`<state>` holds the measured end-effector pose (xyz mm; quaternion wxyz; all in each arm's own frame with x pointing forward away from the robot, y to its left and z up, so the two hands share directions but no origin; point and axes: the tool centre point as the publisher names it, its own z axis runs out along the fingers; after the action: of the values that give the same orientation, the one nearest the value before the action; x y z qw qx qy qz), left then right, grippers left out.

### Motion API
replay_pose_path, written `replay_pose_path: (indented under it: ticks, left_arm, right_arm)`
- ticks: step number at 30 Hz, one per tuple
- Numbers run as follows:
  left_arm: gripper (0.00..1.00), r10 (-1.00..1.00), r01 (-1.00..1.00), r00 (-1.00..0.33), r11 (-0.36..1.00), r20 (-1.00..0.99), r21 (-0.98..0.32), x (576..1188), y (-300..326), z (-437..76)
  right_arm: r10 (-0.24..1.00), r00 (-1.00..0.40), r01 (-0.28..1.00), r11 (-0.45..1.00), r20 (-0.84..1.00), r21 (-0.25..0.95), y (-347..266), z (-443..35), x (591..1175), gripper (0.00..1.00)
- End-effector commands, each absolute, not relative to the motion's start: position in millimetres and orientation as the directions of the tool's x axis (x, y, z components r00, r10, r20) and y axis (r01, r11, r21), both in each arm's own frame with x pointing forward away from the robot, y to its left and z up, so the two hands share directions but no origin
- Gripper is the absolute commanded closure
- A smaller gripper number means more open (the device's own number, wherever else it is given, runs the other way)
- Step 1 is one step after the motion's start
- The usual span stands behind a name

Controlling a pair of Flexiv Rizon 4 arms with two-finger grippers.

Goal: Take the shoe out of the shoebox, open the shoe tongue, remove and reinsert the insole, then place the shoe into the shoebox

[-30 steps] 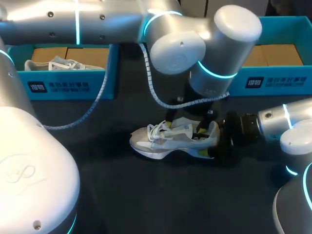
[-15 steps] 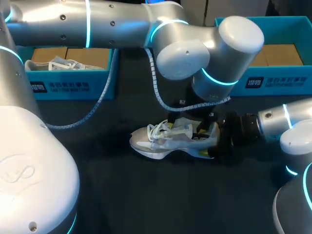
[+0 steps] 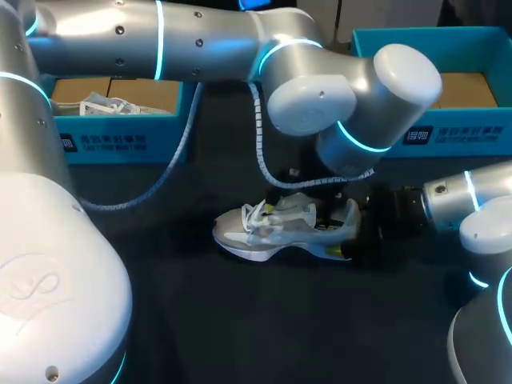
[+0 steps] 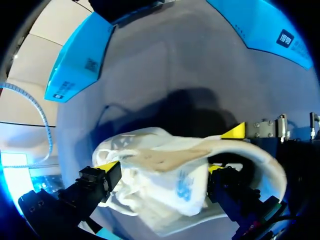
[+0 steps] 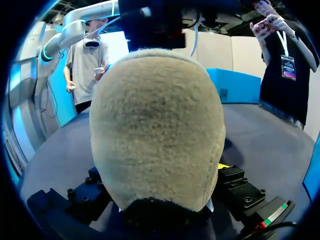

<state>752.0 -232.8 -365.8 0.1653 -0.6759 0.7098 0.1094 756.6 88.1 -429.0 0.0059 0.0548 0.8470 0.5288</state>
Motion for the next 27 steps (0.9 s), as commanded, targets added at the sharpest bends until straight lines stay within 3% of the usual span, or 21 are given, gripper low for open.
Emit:
replay_pose_path:
  ticks: [1, 2, 3, 4, 5, 6, 10, 18, 27]
  left_arm:
    - [0.09, -0.923, -0.995, -0.033, 0.064, -0.385, -0.070, 748.5, -223.9, -357.5]
    - [0.16, -0.923, -0.996, -0.035, 0.062, -0.383, -0.058, 748.7, -221.0, -355.6]
    - [0.41, -0.924, -0.998, -0.044, 0.061, -0.379, -0.032, 748.5, -218.5, -353.3]
    - [0.54, -0.926, -0.998, -0.053, 0.057, -0.375, -0.001, 748.2, -216.3, -351.1]
    - [0.59, -0.927, -0.998, -0.057, 0.061, -0.372, 0.002, 747.8, -215.4, -349.8]
    - [0.75, -0.928, -0.998, -0.068, 0.070, -0.366, 0.008, 746.1, -214.2, -346.8]
    - [1.00, -0.935, -0.995, -0.096, 0.090, -0.342, 0.033, 741.2, -212.7, -338.3]
    - [1.00, -0.942, -0.988, -0.137, 0.110, -0.305, 0.106, 741.8, -200.0, -324.1]
    - [1.00, -0.936, -0.983, -0.180, 0.161, -0.302, 0.089, 744.2, -182.2, -312.6]
  right_arm:
    - [0.101, -0.994, 0.087, 0.438, 0.048, 0.895, 92.5, -435.0, 760.3, 1.00]
    - [0.101, -0.994, 0.087, 0.438, 0.048, 0.895, 92.5, -435.0, 760.3, 1.00]
    - [0.101, -0.994, 0.087, 0.438, 0.048, 0.895, 92.5, -435.0, 760.3, 1.00]
    - [0.101, -0.994, 0.087, 0.438, 0.048, 0.895, 92.5, -435.0, 760.3, 1.00]
    - [0.101, -0.994, 0.087, 0.438, 0.048, 0.895, 92.5, -435.0, 760.3, 1.00]
    - [0.101, -0.994, 0.087, 0.438, 0.048, 0.895, 92.5, -435.0, 760.3, 1.00]
    - [0.101, -0.994, 0.087, 0.438, 0.048, 0.895, 92.5, -435.0, 760.3, 1.00]
    - [0.101, -0.994, 0.087, 0.438, 0.048, 0.895, 92.5, -435.0, 760.3, 1.00]
    - [0.101, -0.994, 0.087, 0.438, 0.048, 0.895, 92.5, -435.0, 760.3, 1.00]
